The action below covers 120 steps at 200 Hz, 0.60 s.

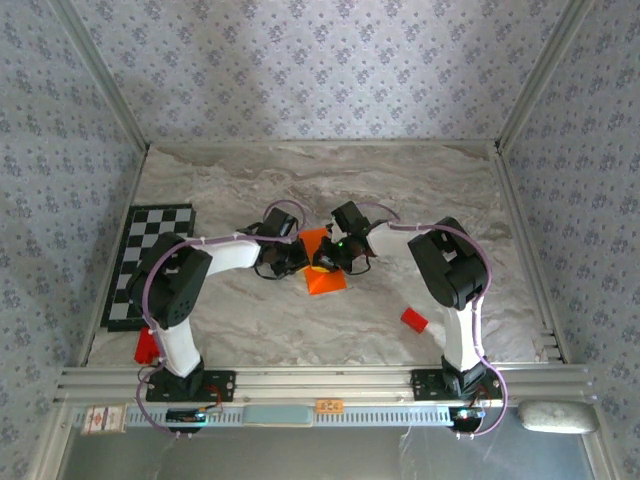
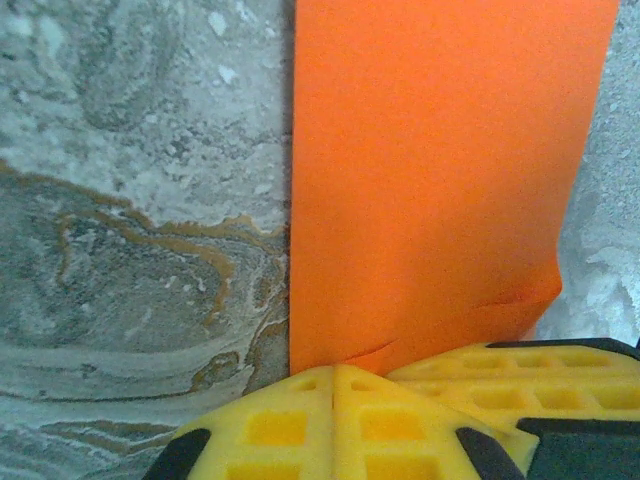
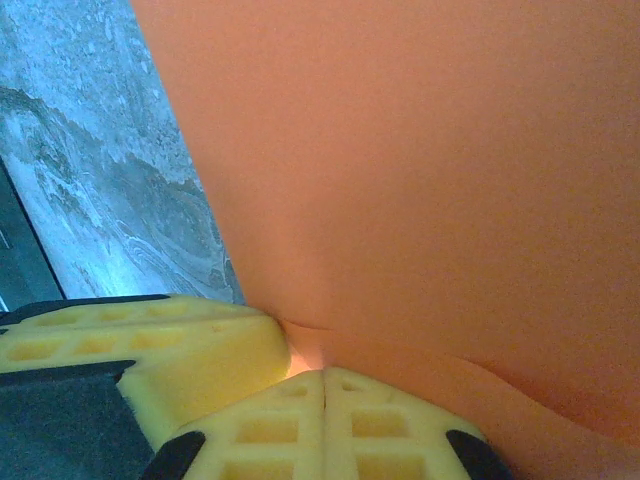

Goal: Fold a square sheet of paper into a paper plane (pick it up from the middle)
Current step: Fold the triangle a second time at the center of the table.

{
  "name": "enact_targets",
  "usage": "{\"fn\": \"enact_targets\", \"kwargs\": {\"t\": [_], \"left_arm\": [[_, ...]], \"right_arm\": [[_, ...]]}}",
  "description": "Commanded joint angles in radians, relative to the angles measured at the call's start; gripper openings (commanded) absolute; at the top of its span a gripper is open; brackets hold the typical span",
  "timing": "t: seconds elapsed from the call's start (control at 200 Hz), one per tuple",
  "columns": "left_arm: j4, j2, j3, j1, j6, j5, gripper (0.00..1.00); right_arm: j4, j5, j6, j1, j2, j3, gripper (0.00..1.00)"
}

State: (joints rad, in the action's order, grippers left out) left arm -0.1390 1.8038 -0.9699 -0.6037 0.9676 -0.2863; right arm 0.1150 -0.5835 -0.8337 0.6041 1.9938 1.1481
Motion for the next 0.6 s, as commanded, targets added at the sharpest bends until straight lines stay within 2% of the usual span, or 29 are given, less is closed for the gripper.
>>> {"fn": "enact_targets", "kwargs": {"t": [0.0,0.23,0.595], "left_arm": [[-0.099,0.042,-0.012,-0.013,-0.025,0.043,0.00],[-0.130,0.056,-0.026,-0.013,-0.068,0.050,0.00],[-0.174,0.091,-0.109,-0.005,-0.229,0.036,0.00]], "right_arm": [[-0.022,-0.004,-0.001,-0.012,-0.022,-0.017,0.00],[-0.068,-0.009,0.079,-0.037,-0.125,-0.057,0.00],[-0.067,-0.042,0.131,-0.026,-0.081,-0.076,0.00]]}}
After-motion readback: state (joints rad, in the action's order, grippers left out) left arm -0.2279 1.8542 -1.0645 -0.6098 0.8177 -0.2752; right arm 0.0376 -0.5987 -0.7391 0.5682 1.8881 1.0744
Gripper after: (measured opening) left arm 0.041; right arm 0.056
